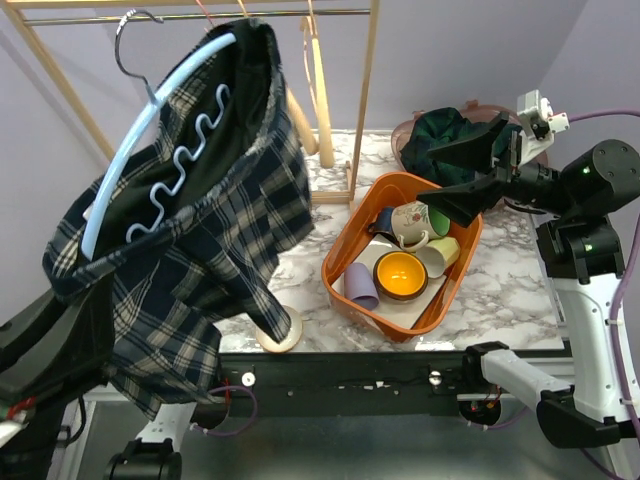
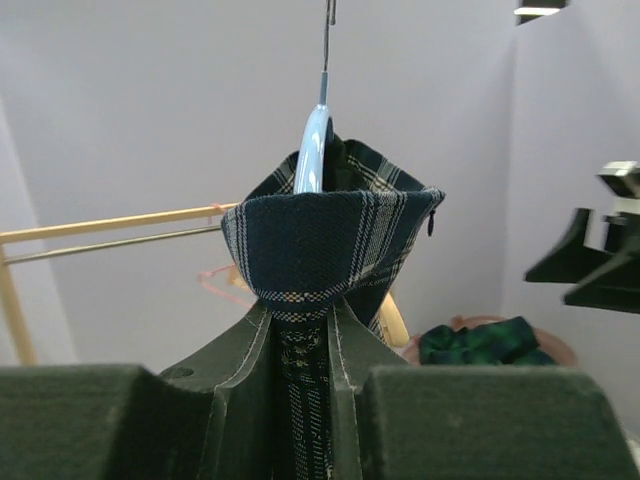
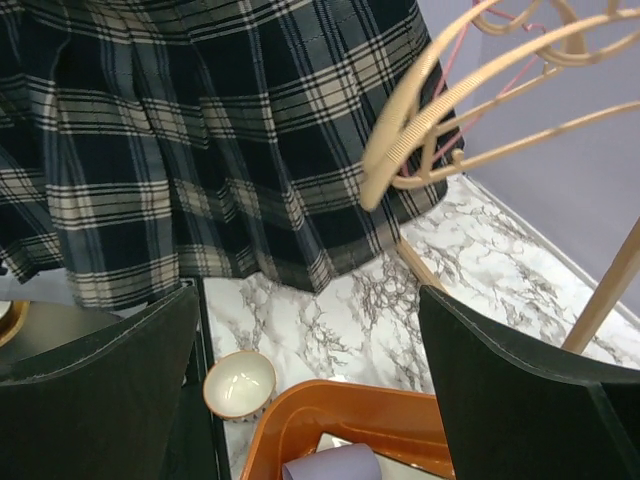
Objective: Remove the skirt from the hanger
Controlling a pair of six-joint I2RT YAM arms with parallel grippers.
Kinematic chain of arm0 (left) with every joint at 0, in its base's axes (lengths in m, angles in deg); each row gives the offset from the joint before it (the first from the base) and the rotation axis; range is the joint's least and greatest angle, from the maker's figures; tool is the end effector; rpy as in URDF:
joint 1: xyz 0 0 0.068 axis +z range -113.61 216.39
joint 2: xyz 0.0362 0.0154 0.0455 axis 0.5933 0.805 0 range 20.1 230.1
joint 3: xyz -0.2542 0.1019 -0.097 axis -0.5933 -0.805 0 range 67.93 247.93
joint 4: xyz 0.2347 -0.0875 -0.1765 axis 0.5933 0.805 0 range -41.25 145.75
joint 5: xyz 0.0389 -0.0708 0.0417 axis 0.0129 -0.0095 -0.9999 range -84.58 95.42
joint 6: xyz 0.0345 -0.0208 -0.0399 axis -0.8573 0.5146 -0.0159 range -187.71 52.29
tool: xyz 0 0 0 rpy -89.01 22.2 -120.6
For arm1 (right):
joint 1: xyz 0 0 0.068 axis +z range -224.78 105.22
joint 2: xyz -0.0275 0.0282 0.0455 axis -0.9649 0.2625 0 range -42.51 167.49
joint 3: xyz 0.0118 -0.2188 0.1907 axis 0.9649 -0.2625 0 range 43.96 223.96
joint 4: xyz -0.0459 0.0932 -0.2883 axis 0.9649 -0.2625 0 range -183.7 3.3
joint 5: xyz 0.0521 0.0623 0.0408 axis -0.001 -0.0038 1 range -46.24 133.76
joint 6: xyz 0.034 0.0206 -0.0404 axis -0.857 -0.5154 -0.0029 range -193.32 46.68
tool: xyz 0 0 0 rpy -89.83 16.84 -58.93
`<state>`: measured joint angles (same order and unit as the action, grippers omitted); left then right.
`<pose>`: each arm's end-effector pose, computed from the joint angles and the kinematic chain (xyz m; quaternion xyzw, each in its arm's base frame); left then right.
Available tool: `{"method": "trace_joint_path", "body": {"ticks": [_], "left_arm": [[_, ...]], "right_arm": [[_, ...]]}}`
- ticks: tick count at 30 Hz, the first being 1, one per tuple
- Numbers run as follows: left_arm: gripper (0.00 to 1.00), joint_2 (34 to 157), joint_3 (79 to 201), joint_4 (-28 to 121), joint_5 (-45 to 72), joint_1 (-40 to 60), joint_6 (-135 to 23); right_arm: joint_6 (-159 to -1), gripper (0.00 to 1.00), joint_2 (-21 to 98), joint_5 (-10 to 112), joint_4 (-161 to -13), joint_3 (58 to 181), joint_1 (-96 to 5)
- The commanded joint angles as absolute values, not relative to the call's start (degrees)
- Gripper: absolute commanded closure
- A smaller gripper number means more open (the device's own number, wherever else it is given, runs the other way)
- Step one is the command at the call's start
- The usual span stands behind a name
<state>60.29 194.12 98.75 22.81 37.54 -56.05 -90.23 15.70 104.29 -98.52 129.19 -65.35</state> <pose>-0.1444 -0.0148 0.6573 0.0839 0.4610 -0.1491 0.8708 0.1866 0.0659 0.5642 -0.3653 0.5496 0.4545 0.5983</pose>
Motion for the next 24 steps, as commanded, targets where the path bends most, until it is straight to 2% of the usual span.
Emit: {"method": "trace_joint_path", "body": {"ticks": [1,8,16,24], "left_arm": [[1.00,58.2,198.9,91.1,28.1,32.8,-51.8],[1.00,57.5,197.5,87.7,33.9,26.7,-45.8],[1.00,59.0,187.9,87.2,40.6,26.0,-42.9],[1.00,59.9,180.7,86.7,44.0,26.0,-45.2]], "right_arm": [[-88.0,0.03,14.6,107.7,-96.5,130.9,-65.1],[-87.2,0.02,11.0,105.5,-96.3,130.0,-65.1],[-87.7,0.00,5.0,110.1,-95.8,132.7,-65.1],[-80.6,0.00,-0.3,108.1,-105.6,139.4,-65.0]]}}
